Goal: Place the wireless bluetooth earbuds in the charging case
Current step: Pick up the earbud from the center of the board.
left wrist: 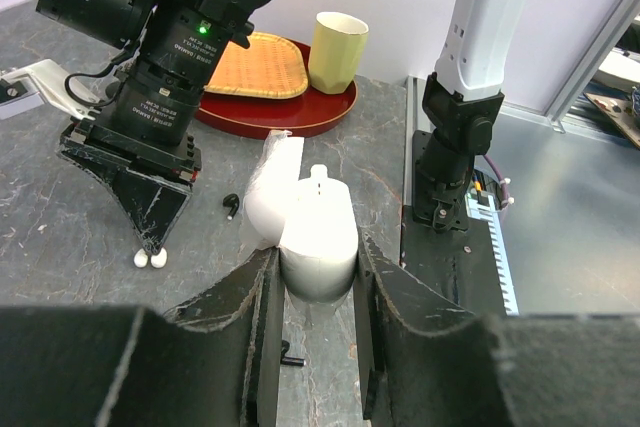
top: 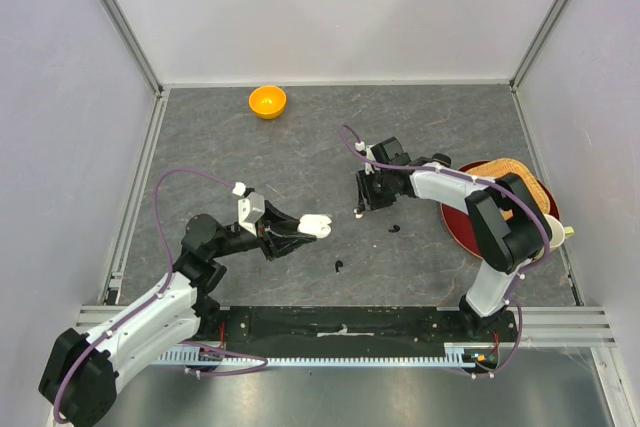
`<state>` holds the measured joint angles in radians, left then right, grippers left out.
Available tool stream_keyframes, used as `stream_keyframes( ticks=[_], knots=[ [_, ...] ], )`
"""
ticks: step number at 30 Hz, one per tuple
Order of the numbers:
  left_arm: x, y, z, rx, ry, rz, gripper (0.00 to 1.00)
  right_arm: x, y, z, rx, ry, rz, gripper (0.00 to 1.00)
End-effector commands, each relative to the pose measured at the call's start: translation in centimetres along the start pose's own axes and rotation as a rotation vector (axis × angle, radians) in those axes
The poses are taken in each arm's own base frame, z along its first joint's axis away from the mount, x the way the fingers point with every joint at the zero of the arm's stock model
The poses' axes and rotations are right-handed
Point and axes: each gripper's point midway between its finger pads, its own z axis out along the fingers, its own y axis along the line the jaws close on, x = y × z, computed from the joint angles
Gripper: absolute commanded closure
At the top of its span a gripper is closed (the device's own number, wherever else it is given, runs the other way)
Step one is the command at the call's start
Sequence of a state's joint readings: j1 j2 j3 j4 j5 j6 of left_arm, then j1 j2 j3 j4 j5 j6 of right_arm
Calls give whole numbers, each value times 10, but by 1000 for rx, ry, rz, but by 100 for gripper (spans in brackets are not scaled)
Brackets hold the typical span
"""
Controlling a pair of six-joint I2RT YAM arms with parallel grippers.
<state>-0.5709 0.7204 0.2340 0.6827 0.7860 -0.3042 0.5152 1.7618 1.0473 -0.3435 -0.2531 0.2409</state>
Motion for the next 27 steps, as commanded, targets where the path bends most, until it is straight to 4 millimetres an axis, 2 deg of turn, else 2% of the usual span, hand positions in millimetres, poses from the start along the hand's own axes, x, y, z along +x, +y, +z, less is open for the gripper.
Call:
stream_keyframes(
  ticks=[1, 12, 17, 22, 24, 27],
  knots=[
    [-12, 0, 3, 1, -33, 42, 98, 5, 4, 6, -33, 11, 10, 62],
    [-12, 2, 2, -5, -34, 43, 98, 7, 10, 9, -68, 23, 14, 70],
    [-12, 1, 3, -5, -35, 44, 98, 8, 11, 10, -79, 27, 16, 79],
    [-12, 1, 2, -3, -34, 39, 98, 8, 13, 11, -90, 31, 16, 81],
    [-13, 1, 2, -4, -37, 43, 98, 9, 14, 11, -95, 34, 15, 86],
    [-13, 1, 2, -4, -36, 42, 98, 10, 14, 12, -99, 39, 17, 87]
  ],
)
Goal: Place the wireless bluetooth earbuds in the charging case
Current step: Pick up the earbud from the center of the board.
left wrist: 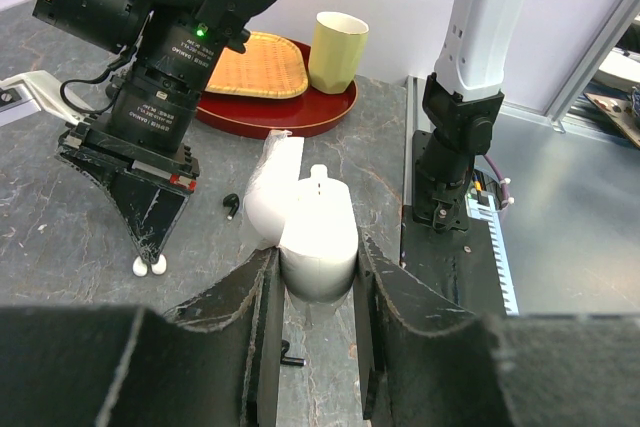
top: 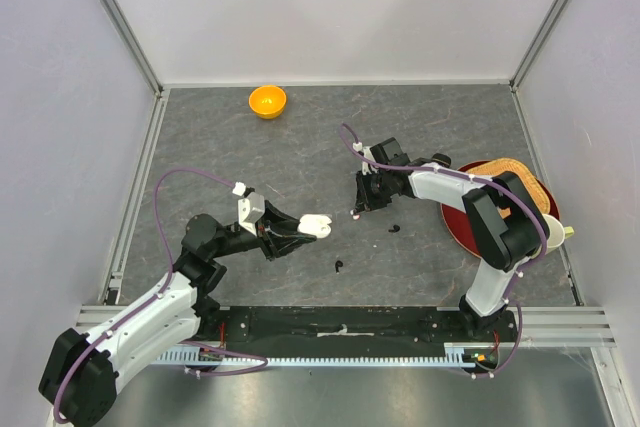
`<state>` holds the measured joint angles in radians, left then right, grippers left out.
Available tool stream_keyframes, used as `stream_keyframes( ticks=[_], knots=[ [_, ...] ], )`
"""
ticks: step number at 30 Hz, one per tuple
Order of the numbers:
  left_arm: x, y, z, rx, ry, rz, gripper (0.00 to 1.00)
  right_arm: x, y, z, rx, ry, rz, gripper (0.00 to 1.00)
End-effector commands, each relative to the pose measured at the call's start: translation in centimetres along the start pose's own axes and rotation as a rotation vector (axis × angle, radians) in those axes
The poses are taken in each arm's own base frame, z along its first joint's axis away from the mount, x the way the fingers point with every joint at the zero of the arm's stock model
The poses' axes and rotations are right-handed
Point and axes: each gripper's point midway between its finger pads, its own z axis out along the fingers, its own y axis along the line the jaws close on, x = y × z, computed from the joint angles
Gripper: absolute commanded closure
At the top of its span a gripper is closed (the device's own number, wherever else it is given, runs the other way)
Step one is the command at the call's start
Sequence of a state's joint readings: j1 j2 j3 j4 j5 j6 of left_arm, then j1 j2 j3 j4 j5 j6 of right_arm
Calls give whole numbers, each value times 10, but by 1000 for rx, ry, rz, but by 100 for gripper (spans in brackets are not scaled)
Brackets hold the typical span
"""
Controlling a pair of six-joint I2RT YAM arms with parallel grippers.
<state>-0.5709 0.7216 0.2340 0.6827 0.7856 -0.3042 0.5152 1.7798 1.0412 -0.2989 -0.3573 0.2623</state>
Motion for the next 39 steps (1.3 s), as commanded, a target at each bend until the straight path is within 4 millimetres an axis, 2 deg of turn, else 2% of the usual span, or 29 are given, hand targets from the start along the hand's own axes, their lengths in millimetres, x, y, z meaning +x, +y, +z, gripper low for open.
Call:
stream_keyframes(
  ticks=[1, 13, 16, 20, 22, 25, 30, 39],
  knots=[
    [-13, 0, 2, -4, -37, 42, 98, 9, -4, 6, 7, 32, 1, 87],
    [-14, 0, 2, -2, -37, 39, 98, 10, -4, 12, 24, 38, -5, 82],
    [-14, -1, 2, -2, -37, 39, 98, 10, -4, 14, 32, 41, -9, 85],
    [-14, 0, 1, -6, -39, 43, 98, 5, -2, 11, 35, 25, -17, 97],
    [-14, 0, 1, -6, -39, 45, 98, 1, -1, 8, 37, 8, -24, 100],
    [-14, 1, 2, -7, -36, 42, 98, -10, 5, -3, 31, -31, -39, 100],
    [-14, 1, 2, -8, -35, 42, 98, -32, 23, -33, 3, -106, -86, 100],
    [-13, 1, 2, -7, -33, 46, 98, -53, 59, -103, -83, -191, -261, 100]
  ],
)
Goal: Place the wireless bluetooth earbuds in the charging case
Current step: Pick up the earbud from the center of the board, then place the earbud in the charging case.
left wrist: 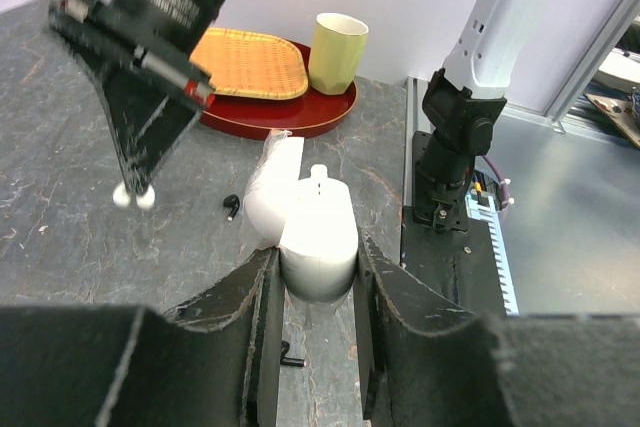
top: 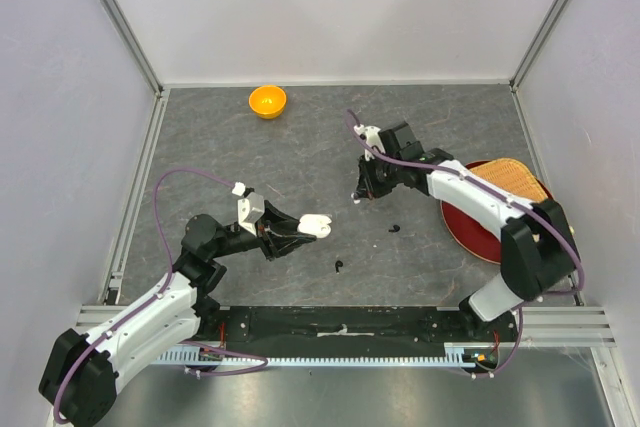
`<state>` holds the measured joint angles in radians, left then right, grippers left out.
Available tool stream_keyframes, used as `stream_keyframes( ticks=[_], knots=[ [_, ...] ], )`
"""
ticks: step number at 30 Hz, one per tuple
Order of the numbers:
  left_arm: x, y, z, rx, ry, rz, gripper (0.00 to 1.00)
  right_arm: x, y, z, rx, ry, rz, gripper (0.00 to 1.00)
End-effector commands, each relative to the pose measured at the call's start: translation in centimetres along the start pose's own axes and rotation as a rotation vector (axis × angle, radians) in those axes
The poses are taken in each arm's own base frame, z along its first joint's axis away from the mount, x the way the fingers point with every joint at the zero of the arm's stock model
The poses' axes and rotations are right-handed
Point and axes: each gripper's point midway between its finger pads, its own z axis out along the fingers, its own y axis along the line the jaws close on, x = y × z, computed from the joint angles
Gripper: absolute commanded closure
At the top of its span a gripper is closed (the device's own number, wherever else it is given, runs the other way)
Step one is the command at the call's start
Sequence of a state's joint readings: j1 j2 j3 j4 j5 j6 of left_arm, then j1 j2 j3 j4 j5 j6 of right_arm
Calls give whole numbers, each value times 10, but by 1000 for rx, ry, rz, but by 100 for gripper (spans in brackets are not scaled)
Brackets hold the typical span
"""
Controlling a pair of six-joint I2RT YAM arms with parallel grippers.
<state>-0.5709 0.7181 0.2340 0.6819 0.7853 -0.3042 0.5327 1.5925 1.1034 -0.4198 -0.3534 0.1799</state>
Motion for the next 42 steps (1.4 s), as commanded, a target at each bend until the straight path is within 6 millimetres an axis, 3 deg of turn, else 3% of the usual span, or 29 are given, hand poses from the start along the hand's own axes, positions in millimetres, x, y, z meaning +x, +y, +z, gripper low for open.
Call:
stream_keyframes(
  ticks=[1, 10, 21, 26, 29, 42],
  knots=[
    [-13, 1, 2, -6, -33, 48, 98, -34, 27, -51, -63, -100, -140, 100],
    [-13, 1, 3, 2, -32, 47, 98, -42, 53, -123, -121, -160, -294, 100],
    [-12, -5, 4, 45, -30, 46, 98, -42, 143, -209, -512, -267, -491, 100],
    [-11, -13, 5, 96, -24, 37, 98, -41, 158, -209, -567, -248, -508, 100],
    [-11, -17, 6, 126, -20, 35, 98, -30, 181, -197, -608, -193, -561, 100],
    [-9, -31, 7, 219, 1, 8, 98, -19, 213, -173, -671, -105, -623, 100]
  ],
)
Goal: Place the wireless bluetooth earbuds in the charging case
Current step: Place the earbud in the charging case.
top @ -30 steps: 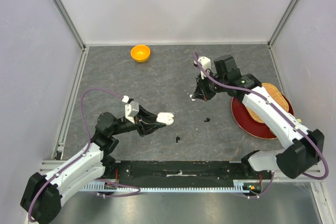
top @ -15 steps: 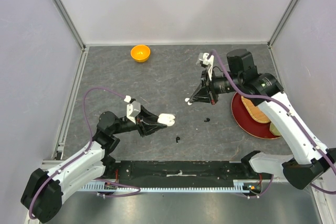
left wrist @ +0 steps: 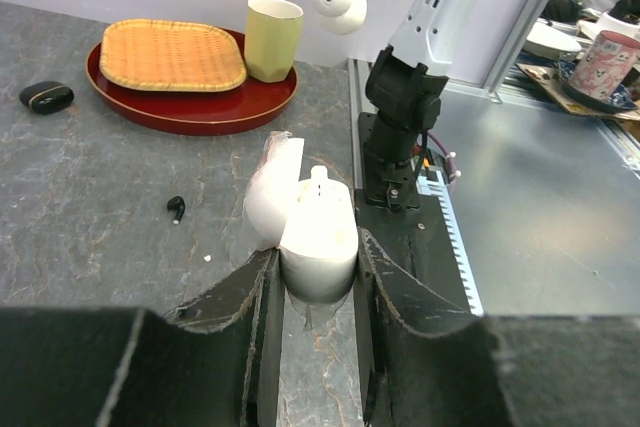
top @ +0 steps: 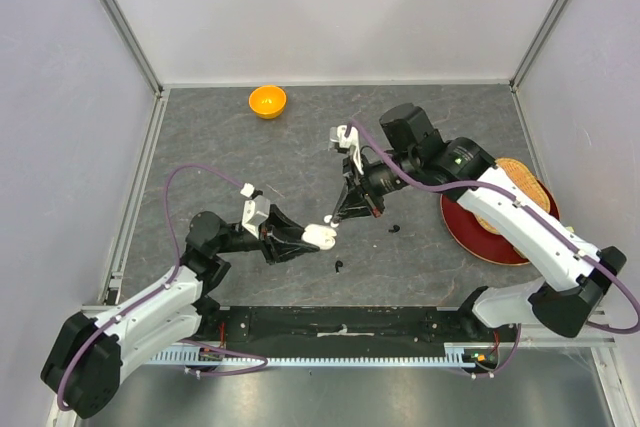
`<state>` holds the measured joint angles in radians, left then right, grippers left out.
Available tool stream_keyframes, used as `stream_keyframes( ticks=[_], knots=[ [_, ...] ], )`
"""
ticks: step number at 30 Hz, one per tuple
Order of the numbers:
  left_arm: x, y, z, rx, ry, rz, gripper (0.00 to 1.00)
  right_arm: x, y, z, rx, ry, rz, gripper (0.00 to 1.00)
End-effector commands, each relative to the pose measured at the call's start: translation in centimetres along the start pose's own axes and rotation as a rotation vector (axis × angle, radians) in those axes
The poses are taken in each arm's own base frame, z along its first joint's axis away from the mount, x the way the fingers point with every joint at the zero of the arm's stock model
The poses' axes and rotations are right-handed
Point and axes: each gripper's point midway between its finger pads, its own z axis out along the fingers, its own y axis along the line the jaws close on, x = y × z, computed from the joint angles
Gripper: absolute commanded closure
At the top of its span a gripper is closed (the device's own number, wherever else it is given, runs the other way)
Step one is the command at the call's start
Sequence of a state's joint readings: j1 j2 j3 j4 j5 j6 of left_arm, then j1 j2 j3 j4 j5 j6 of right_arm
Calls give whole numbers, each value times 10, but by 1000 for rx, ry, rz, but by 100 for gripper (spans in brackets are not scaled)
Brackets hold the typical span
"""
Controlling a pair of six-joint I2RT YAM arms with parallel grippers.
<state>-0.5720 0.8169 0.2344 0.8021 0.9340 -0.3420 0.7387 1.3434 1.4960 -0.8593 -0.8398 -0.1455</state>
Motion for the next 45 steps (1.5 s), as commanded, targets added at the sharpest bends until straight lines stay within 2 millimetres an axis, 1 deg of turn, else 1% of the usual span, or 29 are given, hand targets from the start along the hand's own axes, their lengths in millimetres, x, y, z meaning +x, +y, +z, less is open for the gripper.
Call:
stream_keyframes(
  ticks=[1, 2, 8, 15, 26, 34, 45],
  knots=[
    [-17, -12, 4, 76, -28, 33, 98, -15, 12, 8, -38, -12, -75, 100],
    [-17, -13, 5, 78, -28, 30, 98, -13, 15, 12, -50, -3, -82, 100],
    [-17, -15, 4, 91, -27, 31, 98, -6, 19, 31, -76, 46, -87, 100],
    [-17, -17, 4, 105, -25, 30, 98, 1, 15, 45, -78, 86, -84, 100],
    [-18, -21, 5, 126, -27, 29, 98, 9, 10, 51, -71, 130, -85, 100],
    [-16, -21, 5, 126, -30, 28, 98, 16, 8, 52, -78, 166, -90, 100],
    [-15, -19, 5, 120, -28, 25, 98, 23, 8, 58, -98, 186, -85, 100]
  ],
)
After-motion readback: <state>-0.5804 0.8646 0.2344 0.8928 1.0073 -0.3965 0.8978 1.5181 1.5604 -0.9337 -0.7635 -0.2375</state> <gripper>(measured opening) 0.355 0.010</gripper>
